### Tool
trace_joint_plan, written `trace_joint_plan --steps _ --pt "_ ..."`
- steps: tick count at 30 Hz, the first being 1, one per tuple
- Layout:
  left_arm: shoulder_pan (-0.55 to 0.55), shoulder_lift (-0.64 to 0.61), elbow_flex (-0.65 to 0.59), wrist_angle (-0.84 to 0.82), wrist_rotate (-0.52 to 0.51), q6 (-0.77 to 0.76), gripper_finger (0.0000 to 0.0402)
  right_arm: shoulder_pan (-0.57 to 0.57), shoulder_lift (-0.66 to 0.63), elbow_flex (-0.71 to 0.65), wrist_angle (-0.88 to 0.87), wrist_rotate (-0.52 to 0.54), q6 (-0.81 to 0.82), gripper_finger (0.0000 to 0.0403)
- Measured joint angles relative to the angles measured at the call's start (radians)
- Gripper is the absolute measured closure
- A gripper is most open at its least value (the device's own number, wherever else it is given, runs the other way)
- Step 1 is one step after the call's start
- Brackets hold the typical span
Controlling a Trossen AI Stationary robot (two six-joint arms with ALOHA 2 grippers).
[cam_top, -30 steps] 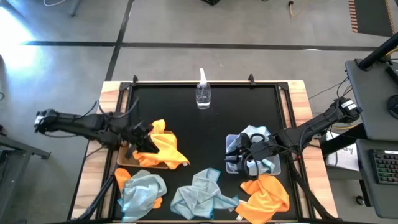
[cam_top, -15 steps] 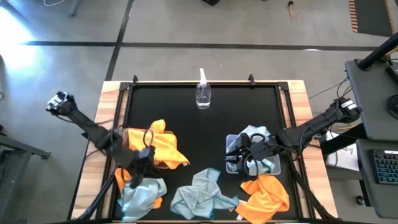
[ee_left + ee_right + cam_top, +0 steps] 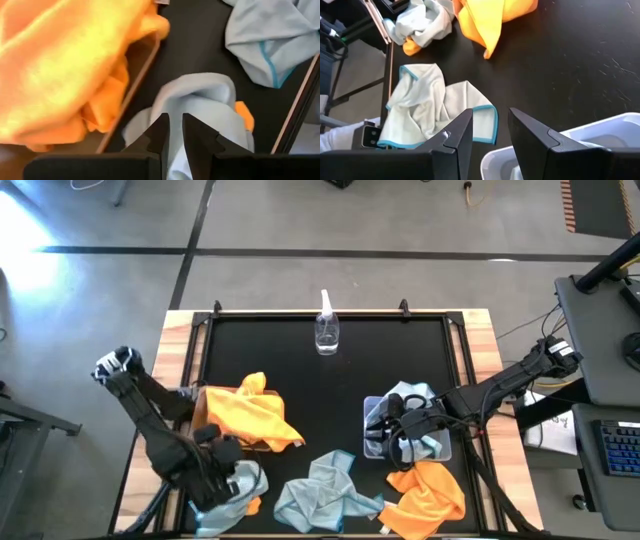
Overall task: Sort microfiber towel by color & place in baskets
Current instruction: Put the left blue microfiber cloth into the transparent bin
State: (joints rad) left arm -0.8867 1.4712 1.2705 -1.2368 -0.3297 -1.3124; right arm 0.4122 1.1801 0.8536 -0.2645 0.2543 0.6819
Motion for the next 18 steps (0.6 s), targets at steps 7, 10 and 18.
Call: trace_joint_plan --steps 7,10,18 --pt "-0.005 0.164 0.029 -0.004 0.140 -0.017 0.0365 0.000 0.000 0.000 -0.047 0.000 0.000 0.0284" --pt "-0.005 0.216 0.029 -0.004 0.225 -0.018 0.0361 0.000 0.000 0.000 -0.057 0.000 0.000 0.0284" --pt "-0.005 0.286 0.044 0.003 0.291 -0.005 0.0309 0.000 0.000 0.000 -0.066 0.000 -0.001 0.0284"
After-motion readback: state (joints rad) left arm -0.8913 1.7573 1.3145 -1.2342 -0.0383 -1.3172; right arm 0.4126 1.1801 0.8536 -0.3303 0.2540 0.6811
